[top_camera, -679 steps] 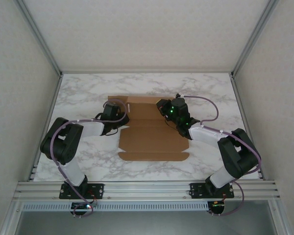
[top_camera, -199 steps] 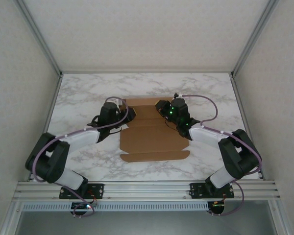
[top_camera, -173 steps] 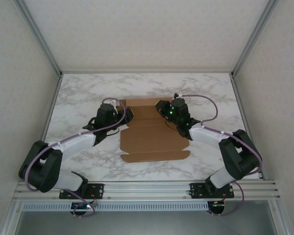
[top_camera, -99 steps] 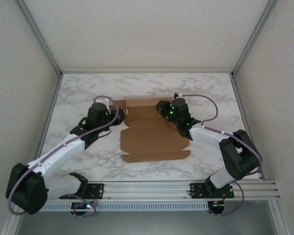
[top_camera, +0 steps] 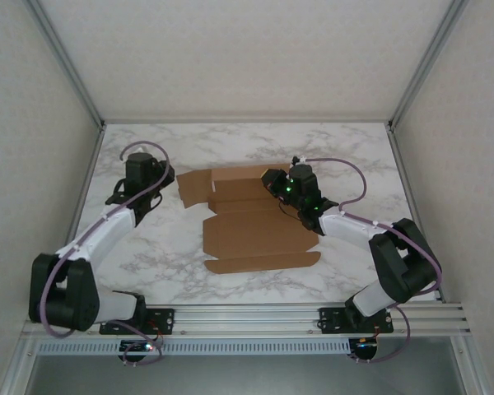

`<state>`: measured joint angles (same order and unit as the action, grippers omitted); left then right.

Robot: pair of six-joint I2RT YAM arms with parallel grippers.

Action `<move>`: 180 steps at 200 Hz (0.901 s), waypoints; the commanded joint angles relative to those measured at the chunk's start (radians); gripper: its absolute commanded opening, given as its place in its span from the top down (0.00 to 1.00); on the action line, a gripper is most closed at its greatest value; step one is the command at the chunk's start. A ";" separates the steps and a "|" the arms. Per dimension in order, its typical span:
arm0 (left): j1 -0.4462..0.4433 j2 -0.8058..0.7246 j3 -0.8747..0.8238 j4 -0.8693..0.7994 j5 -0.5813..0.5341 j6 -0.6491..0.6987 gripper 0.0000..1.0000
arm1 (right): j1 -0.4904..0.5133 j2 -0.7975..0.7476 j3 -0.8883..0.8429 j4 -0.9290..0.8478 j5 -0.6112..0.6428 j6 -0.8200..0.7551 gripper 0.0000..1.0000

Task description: Fold the paper box

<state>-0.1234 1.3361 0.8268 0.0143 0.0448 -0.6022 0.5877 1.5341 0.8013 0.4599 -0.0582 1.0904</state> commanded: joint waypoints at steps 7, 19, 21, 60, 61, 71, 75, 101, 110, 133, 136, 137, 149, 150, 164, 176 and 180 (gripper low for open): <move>0.009 0.018 -0.048 0.080 0.044 0.045 0.64 | -0.010 -0.008 0.014 -0.096 -0.014 -0.051 0.93; 0.011 0.020 -0.073 0.082 0.057 0.073 0.64 | -0.011 -0.008 0.014 -0.095 -0.018 -0.053 0.93; 0.011 0.020 -0.078 0.081 0.060 0.077 0.64 | -0.011 -0.008 0.014 -0.096 -0.018 -0.053 0.93; 0.003 0.047 -0.127 0.096 0.179 0.090 0.60 | -0.012 0.015 0.026 -0.082 -0.035 -0.049 0.93; 0.002 0.047 -0.125 0.094 0.181 0.091 0.60 | -0.012 0.016 0.026 -0.082 -0.034 -0.049 0.93; -0.007 0.045 -0.128 0.080 0.181 0.108 0.59 | -0.013 0.021 0.029 -0.079 -0.039 -0.047 0.93; -0.011 0.043 -0.130 0.075 0.180 0.114 0.58 | -0.013 0.022 0.031 -0.078 -0.041 -0.047 0.93; -0.025 0.024 -0.121 0.032 0.163 0.122 0.56 | -0.014 0.030 0.033 -0.081 -0.044 -0.050 0.92; -0.023 0.006 -0.111 0.005 0.118 0.118 0.55 | -0.014 0.031 0.034 -0.084 -0.046 -0.053 0.92; -0.006 -0.089 -0.098 -0.032 0.025 0.106 0.51 | -0.019 0.030 0.035 -0.092 -0.046 -0.068 0.92; -0.004 -0.105 -0.098 -0.034 0.017 0.104 0.51 | -0.020 0.028 0.035 -0.093 -0.045 -0.069 0.92; -0.004 -0.111 -0.098 -0.035 0.015 0.104 0.50 | -0.020 0.028 0.035 -0.093 -0.046 -0.070 0.92; 0.000 -0.168 -0.100 -0.045 0.002 0.093 0.48 | -0.022 0.028 0.032 -0.095 -0.047 -0.073 0.92; -0.001 -0.171 -0.101 -0.046 0.001 0.091 0.48 | -0.022 0.028 0.032 -0.095 -0.047 -0.073 0.92; 0.002 -0.221 -0.114 -0.033 0.046 0.083 0.46 | -0.023 0.028 0.029 -0.091 -0.048 -0.072 0.92; 0.002 -0.242 -0.136 -0.011 0.129 0.084 0.44 | -0.025 0.028 0.027 -0.089 -0.052 -0.074 0.92; 0.001 -0.243 -0.144 -0.003 0.158 0.088 0.43 | -0.025 0.028 0.026 -0.089 -0.053 -0.075 0.92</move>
<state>-0.1287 1.1389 0.7185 0.0040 0.1127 -0.5171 0.5690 1.5391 0.8249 0.4461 -0.0998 1.0615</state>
